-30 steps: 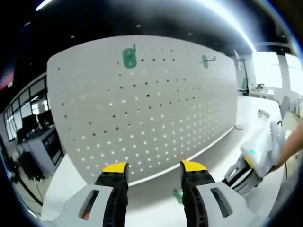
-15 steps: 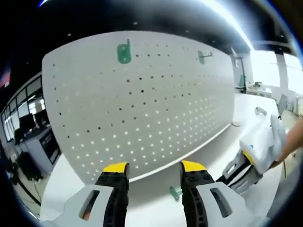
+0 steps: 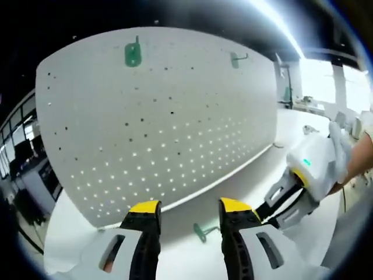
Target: Insert the hook assembly into the mounting plate slot until the hook locks in place.
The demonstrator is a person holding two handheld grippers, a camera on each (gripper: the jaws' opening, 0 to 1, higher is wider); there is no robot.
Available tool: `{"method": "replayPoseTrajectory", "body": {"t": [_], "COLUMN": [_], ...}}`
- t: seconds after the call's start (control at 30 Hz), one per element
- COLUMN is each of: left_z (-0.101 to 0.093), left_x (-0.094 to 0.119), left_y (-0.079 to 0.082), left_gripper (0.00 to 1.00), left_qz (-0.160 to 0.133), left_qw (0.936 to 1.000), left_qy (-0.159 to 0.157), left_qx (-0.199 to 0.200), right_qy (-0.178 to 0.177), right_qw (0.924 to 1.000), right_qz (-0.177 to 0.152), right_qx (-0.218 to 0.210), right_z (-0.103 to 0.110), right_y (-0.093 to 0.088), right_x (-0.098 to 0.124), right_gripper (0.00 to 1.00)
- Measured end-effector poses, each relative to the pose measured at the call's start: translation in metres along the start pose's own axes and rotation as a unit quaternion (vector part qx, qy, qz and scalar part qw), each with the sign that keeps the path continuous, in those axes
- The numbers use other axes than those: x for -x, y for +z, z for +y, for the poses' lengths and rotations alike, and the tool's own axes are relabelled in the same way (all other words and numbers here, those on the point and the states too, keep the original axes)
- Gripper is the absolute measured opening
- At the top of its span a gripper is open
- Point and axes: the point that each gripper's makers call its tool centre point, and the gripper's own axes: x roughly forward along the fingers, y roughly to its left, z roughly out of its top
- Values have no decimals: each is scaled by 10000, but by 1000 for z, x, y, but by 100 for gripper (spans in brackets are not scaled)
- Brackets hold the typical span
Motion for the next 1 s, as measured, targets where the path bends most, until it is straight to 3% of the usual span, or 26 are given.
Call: {"method": "replayPoseTrajectory", "body": {"t": [0.17,0.57,1.0], "left_z": [-14,-29,-32], "left_x": [-5,-9,-9], "left_y": [-11,-27,-30], "left_gripper": [35,31,30], "left_qz": [222,519,580], "left_qw": [9993,9966,9959], "left_qy": [-304,-634,-699], "left_qx": [13,-1,-26], "right_qy": [-43,-212,-179], "right_qw": [10000,9997,9994], "right_qz": [6,-81,86], "right_qx": [46,99,-290], "right_z": [-2,-12,-11], "right_y": [-1,6,-12], "right_x": [2,12,3], "right_gripper": [1,0,3]}}
